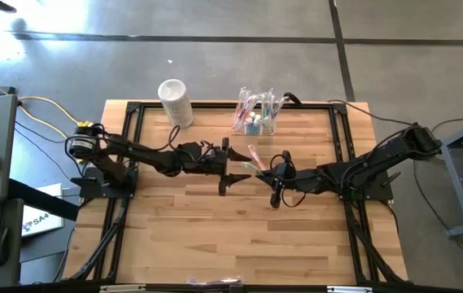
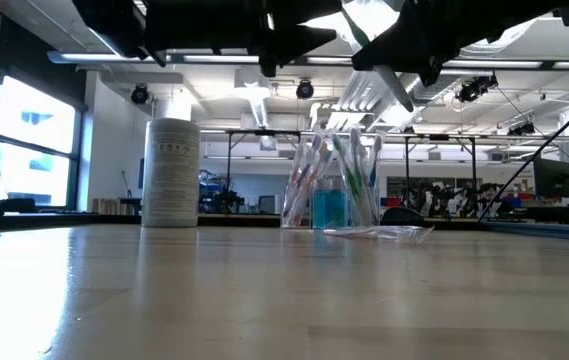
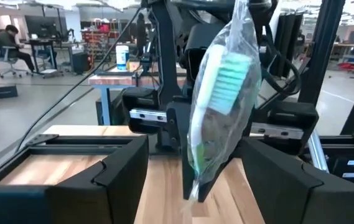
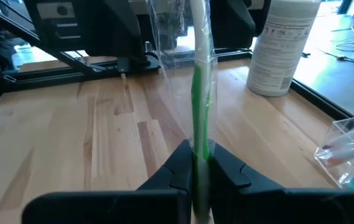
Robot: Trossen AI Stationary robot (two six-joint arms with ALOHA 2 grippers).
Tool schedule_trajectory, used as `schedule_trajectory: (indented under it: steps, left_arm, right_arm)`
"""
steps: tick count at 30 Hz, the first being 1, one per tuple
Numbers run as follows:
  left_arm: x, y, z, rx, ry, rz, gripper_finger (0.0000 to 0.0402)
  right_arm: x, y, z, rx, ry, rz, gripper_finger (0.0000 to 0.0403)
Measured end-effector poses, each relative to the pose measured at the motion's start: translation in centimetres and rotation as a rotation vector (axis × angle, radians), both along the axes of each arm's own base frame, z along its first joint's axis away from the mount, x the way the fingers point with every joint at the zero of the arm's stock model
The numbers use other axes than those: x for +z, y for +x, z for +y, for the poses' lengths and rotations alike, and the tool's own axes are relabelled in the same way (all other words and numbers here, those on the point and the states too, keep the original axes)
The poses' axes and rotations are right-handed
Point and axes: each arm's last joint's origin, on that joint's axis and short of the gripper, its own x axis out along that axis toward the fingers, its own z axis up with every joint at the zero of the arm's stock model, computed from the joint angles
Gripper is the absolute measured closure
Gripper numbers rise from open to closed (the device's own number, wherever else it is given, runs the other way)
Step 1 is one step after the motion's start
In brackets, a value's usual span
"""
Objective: Pick & Place toothbrushing station
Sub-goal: Put the green toothbrush into the transparent organizer
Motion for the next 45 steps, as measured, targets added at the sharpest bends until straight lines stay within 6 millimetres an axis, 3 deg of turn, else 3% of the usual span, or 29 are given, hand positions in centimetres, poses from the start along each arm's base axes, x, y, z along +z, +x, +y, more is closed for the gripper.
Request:
schedule_trajectory:
  steps: [5, 24, 39, 45]
  left_arm:
    - [-0.6, 0.5, 0.1, 0.031, -0.005, -0.027, 0.0154]
    - [0.1, 0.5, 0.1, 0.051, -0.015, -0.105, 0.0154]
    - [0.3, 1.9, 0.1, 0.038, -0.012, -0.02, 0.0154]
    - [0.2, 1.9, 0.1, 0.041, -0.012, -0.016, 0.019]
  right_arm:
    - [0.0, 0.0, 0.0, 0.003, -0.008, 0.003, 0.0386]
    - [0.0, 0.0, 0.0, -0.006, 0.006, 0.001, 0.0386]
    - [-0.1, 0.0, 0.0, -0.009, 0.0, 0.011, 0.0386]
    - [-0.2, 0.0, 0.0, -0.009, 0.0, 0.013, 0.0386]
